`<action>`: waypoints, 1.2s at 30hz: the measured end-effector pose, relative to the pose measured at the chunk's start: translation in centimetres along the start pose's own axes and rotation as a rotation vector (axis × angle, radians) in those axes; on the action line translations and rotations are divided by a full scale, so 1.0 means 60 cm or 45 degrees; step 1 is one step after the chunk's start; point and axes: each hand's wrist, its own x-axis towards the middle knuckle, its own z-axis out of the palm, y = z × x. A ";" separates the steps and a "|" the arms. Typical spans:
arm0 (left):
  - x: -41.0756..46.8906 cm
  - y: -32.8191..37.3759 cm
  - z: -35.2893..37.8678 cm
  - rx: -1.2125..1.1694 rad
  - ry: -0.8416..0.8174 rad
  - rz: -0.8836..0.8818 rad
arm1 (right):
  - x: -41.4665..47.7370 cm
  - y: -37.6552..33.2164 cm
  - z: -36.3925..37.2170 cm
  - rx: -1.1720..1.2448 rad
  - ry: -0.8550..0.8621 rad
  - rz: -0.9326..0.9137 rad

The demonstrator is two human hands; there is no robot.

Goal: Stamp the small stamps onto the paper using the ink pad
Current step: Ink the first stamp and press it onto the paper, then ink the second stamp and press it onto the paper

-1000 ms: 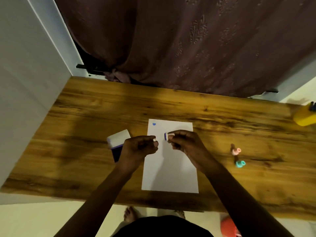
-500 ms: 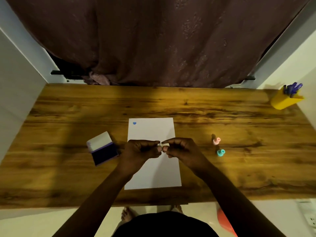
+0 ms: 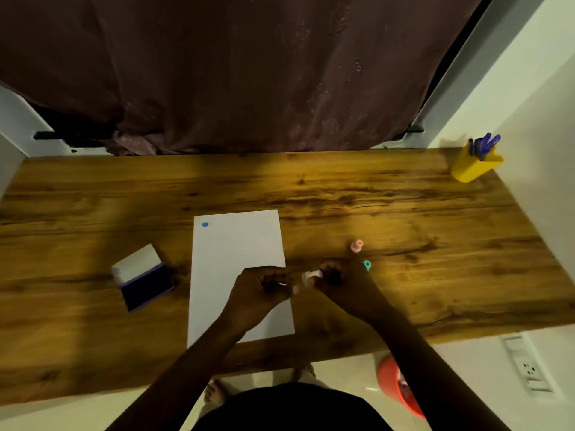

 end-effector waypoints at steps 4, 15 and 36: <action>0.011 -0.009 0.014 0.076 0.069 -0.093 | 0.004 0.049 -0.007 -0.236 0.083 0.028; 0.016 -0.003 0.032 0.054 0.067 -0.186 | -0.003 0.083 -0.019 -0.456 -0.105 0.026; 0.020 0.019 0.024 -0.204 0.053 -0.115 | 0.050 0.025 -0.063 -0.004 0.128 0.148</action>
